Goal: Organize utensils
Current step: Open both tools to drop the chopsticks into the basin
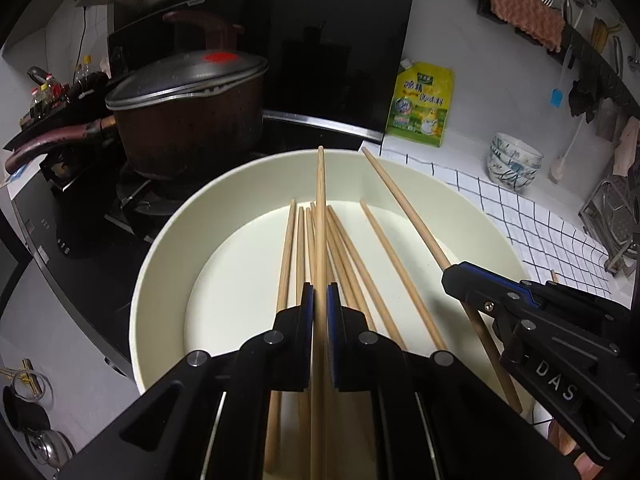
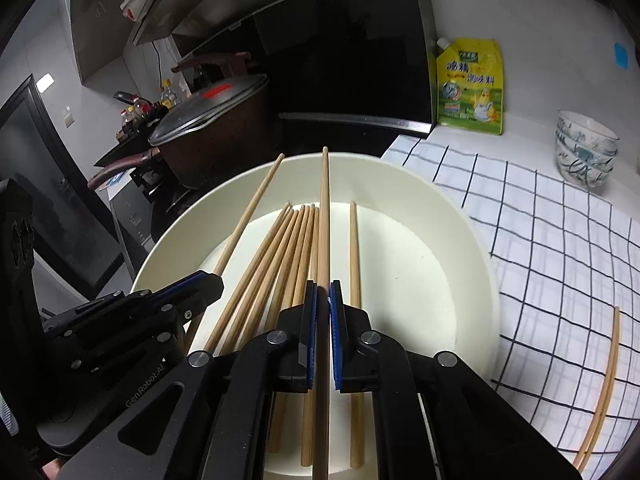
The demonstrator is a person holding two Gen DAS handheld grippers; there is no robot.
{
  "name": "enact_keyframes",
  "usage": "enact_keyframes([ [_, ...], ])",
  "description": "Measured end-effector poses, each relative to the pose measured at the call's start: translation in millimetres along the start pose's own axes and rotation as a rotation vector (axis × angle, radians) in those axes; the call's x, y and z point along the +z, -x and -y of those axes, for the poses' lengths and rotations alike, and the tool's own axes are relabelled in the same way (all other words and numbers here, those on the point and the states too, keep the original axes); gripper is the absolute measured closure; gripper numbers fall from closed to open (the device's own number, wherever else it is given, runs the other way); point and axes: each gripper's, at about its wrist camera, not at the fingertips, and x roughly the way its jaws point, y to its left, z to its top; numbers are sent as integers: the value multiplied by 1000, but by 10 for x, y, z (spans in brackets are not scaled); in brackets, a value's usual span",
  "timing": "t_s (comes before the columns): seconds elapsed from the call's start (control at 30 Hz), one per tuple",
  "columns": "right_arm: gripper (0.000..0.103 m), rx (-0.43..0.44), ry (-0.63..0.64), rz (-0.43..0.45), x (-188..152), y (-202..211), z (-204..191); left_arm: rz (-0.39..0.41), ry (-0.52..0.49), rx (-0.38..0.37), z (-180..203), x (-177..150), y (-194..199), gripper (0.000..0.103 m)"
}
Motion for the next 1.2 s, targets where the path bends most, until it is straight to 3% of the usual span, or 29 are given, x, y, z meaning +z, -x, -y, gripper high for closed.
enact_keyframes([
  [0.23,97,3,-23,-76,-40,-203,71,-33,11,7,-53,-34,-134,95],
  [0.5,96,13,-32,-88,-91,-214,96,-48,24,17,-56,-35,-139,95],
  [0.57,93,16,-41,-82,-97,-196,111,-52,35,21,-69,-36,-134,84],
  [0.63,86,17,-44,-74,-107,-169,126,-34,47,26,-97,-45,-90,51],
  [0.67,86,11,-42,-66,-112,-147,134,-18,49,34,-104,-49,-57,48],
  [1.2,86,-14,-49,-10,-182,143,150,8,62,51,-112,-110,159,47],
])
